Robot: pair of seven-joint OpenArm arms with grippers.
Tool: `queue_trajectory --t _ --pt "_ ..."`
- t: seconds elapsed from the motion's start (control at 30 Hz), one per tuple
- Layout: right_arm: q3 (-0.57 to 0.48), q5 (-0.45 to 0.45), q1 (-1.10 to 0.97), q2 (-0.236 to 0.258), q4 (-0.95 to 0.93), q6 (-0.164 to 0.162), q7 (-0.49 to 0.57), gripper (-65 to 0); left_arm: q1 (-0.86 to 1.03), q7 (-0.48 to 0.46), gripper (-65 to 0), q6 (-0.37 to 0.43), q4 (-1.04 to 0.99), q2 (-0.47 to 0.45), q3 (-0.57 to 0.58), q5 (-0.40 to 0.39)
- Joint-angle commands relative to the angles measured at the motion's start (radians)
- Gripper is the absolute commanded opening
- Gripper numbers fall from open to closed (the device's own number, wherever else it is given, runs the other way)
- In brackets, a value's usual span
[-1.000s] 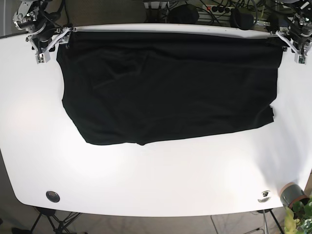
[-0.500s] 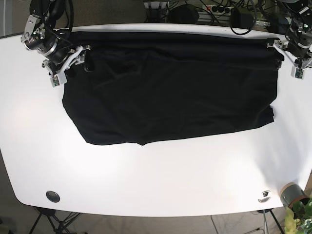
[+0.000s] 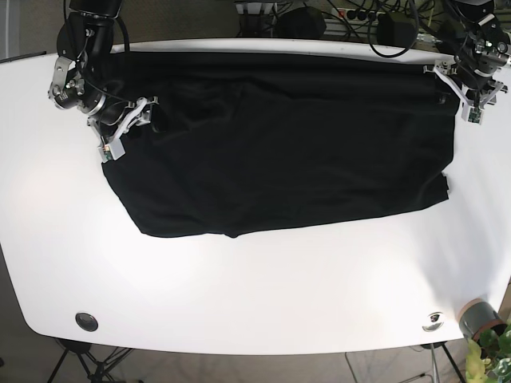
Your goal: Fold the T-shirt properly
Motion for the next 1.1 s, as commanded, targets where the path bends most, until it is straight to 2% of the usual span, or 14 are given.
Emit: queue_trajectory --t 0.0,0.13,0.63,0.7,0.8,0.87,1.0,1.07 --pt "0.0 0.016 0.025 0.013 -0.015 0.006 0.018 -22.0 -0.002 -0.019 -33.5 0.002 0.002 -0.017 -0.007 -0.008" --pt "-0.017 0.016 0.031 0.013 -0.027 0.007 0.018 -22.0 -0.002 -0.019 -39.2 0.002 -0.016 -0.017 -0.006 -0.008" --pt "-0.06 0.017 0.028 0.004 -0.024 0.007 0.019 -22.7 -0.002 -0.019 -39.7 0.002 -0.03 -0.019 -0.006 -0.008" --pt "-0.069 0.017 0.028 0.004 -0.024 0.007 0.019 -26.3 -0.002 -0.019 -39.7 0.002 -0.03 -0.019 -0.006 -0.008" --pt "-0.078 0.017 0.028 0.004 -0.025 0.007 0.019 -36.6 -0.003 -0.019 -39.7 0.002 -0.031 -0.019 -0.006 -0.008" --pt "-0.079 0.017 0.031 0.004 -0.027 0.007 0.019 -48.5 -0.003 -0.019 -39.7 0.002 -0.031 -0.019 -0.006 -0.008" --pt "-0.081 0.017 0.034 0.004 -0.024 0.007 0.019 -63.3 -0.003 -0.019 -39.7 0.002 -0.031 -0.019 -0.006 -0.008" --pt "-0.084 0.02 0.034 0.004 -0.022 0.007 0.019 -62.3 -0.003 -0.019 -39.7 0.002 -0.031 -0.019 -0.006 -0.008"
